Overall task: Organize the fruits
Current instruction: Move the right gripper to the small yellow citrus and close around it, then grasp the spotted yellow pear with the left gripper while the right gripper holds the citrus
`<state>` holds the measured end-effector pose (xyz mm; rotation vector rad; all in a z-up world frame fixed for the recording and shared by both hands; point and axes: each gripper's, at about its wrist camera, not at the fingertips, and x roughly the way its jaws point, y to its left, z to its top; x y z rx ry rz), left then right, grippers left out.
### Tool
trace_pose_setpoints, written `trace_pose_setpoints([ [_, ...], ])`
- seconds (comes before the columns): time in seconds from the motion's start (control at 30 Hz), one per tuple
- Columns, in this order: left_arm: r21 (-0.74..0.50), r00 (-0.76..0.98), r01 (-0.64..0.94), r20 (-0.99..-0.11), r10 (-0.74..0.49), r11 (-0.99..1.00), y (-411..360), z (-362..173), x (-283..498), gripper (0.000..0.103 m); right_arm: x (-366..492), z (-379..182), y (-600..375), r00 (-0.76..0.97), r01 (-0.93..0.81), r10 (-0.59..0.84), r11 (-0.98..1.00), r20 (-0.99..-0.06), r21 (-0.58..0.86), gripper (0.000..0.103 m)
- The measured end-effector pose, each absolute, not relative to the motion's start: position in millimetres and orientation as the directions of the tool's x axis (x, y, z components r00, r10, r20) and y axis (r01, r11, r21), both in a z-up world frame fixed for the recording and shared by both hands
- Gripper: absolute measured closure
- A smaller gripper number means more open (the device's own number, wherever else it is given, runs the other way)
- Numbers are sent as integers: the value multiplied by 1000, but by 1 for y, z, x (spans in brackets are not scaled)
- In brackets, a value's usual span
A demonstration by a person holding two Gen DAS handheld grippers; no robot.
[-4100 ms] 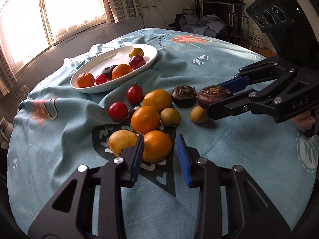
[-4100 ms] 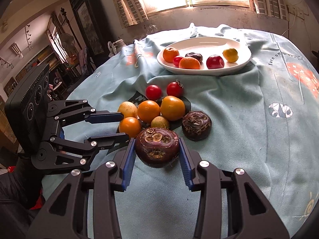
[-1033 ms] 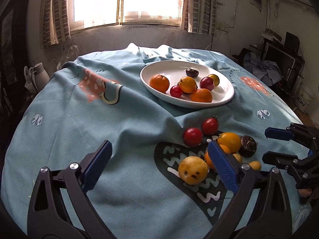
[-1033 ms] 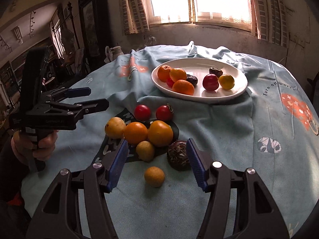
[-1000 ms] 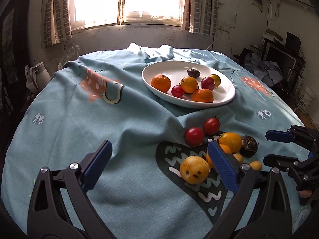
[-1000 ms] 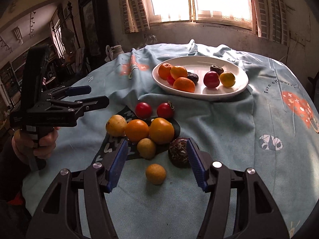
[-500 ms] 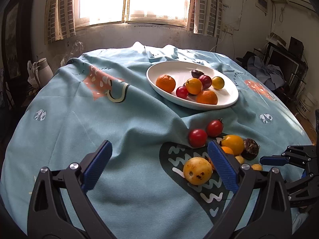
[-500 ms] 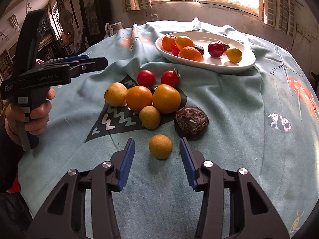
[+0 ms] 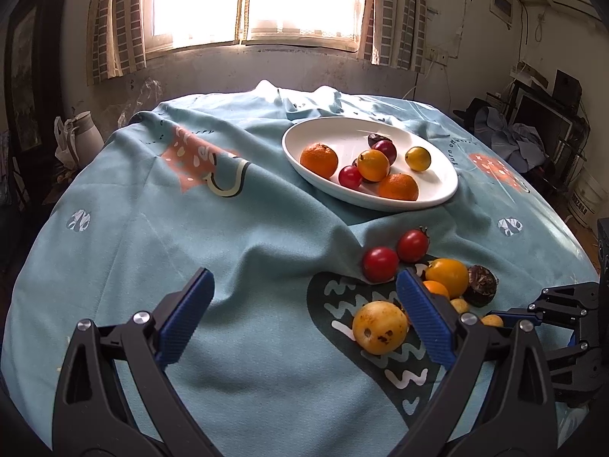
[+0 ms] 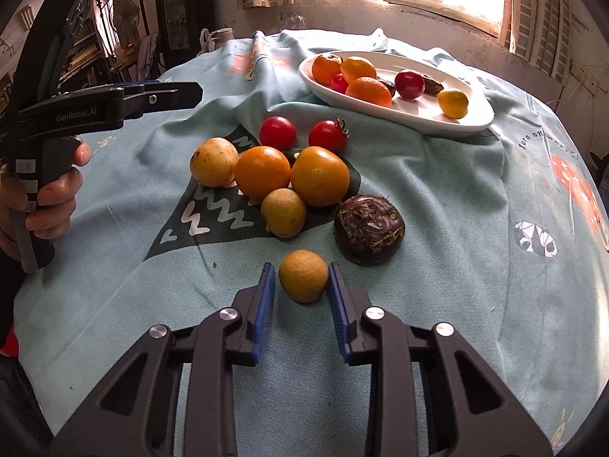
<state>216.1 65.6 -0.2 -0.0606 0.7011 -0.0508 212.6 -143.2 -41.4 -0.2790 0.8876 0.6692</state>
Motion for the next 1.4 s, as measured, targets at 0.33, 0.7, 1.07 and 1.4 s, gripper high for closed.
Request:
trace_pose_setpoints([
  [0.33, 35, 716, 339, -658, -234, 940, 28, -10, 201, 9, 225, -32, -163, 444, -577, 475, 800, -760, 163, 77],
  [0.7, 114, 662, 388, -725, -190, 915, 7, -37, 208, 51, 224, -31, -163, 441, -576, 477, 800, -761, 168, 77],
  [1.07, 75, 614, 376, -766, -188, 924, 10, -45, 222, 63, 225, -33, -163, 439, -573, 473, 802, -763, 168, 78],
  [1.4, 9, 645, 387, -718, -263, 922, 11, -26, 206, 64, 218, -24, -162, 427, -632, 558, 747, -711, 207, 77],
])
